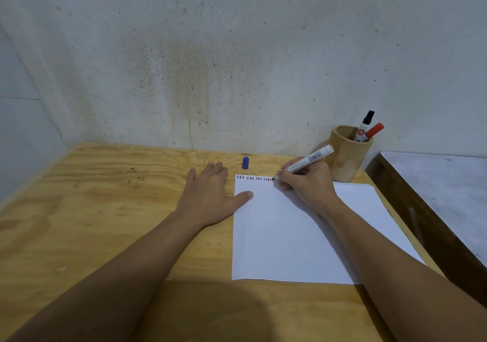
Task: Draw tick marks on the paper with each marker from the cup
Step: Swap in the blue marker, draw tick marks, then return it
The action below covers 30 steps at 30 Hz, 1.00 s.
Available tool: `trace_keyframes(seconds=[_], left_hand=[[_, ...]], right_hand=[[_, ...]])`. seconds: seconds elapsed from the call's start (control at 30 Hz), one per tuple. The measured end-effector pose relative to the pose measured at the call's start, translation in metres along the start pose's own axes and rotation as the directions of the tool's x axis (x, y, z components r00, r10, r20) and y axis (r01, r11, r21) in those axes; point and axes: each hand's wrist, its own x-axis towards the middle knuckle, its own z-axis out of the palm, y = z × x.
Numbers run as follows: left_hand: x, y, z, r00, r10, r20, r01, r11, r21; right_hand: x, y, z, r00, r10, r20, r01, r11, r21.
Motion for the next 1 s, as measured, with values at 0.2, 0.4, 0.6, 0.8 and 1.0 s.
trace_keyframes(seconds=[0.2,0.4,0.6,0.8,1.0], left_hand=[[0.000,0.001,-0.001,1.000,-0.011,-0.001,0.011,1.000,-0.004],[0.003,0.002,-0.002,0.998,-0.055,0.007,0.055,0.997,-0.056],[0.033,0.016,-0.015,0.973,-0.203,-0.112,0.145,0.911,-0.385],[0.059,0.029,-0.006,0.980,-0.182,-0.076,0.124,0.867,-0.483],[0.064,0.035,-0.015,0.956,-0.293,-0.003,0.174,0.577,-0.798]], right_hand=[[0.002,0.002,-0.001,1.000,0.016,0.016,-0.015,0.999,-0.028],[-0.001,-0.001,-0.002,1.000,0.010,-0.008,-0.010,1.000,0.022],[-0.002,-0.009,-0.007,0.991,0.122,-0.055,-0.099,0.946,0.307],[-0.002,-0.017,-0.004,0.979,0.202,-0.028,-0.170,0.885,0.433],[0.003,-0.036,-0.021,0.982,0.187,-0.013,-0.162,0.882,0.443]])
